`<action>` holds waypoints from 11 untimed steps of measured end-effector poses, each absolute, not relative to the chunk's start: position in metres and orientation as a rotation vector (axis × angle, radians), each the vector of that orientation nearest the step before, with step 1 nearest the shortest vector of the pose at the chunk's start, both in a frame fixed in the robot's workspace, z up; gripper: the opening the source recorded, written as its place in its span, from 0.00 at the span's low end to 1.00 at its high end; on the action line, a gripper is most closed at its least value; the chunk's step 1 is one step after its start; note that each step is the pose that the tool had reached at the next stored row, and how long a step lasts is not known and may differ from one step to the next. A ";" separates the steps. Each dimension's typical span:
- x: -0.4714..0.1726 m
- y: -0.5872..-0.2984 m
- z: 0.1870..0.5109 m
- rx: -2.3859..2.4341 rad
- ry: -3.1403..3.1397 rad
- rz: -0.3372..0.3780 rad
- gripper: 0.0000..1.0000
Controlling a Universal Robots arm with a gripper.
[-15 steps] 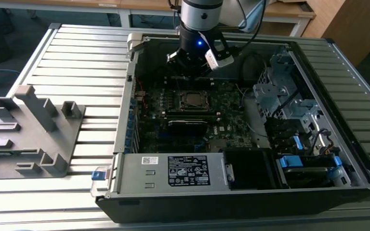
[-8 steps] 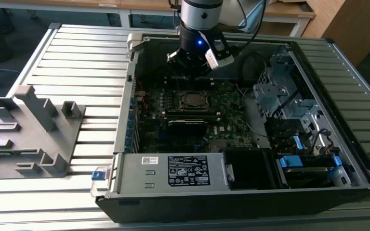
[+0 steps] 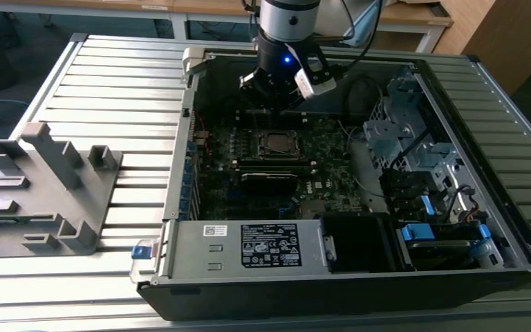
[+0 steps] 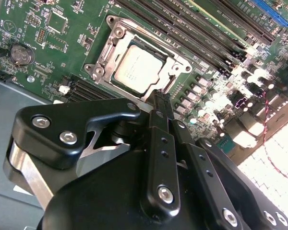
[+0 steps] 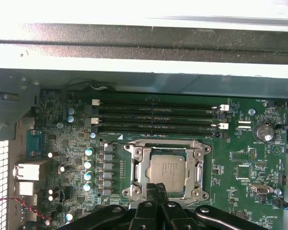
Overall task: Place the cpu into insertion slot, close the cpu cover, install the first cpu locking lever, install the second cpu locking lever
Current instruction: 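Install the first cpu locking lever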
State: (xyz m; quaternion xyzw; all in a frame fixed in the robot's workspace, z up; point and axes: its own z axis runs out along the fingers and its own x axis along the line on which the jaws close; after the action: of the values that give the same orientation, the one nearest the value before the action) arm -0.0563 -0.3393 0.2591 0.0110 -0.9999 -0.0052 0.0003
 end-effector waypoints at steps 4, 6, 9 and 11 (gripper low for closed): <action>-0.056 -0.339 0.260 0.035 -3.141 -0.016 0.11; -0.056 -0.339 0.260 0.035 -3.141 -0.017 0.11; -0.056 -0.339 0.260 0.035 -3.141 -0.017 0.11; -0.056 -0.339 0.261 0.035 -3.141 -0.017 0.11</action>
State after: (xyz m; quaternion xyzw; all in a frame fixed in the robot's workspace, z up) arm -0.0563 -0.3393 0.2605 0.0110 -0.9999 -0.0053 0.0003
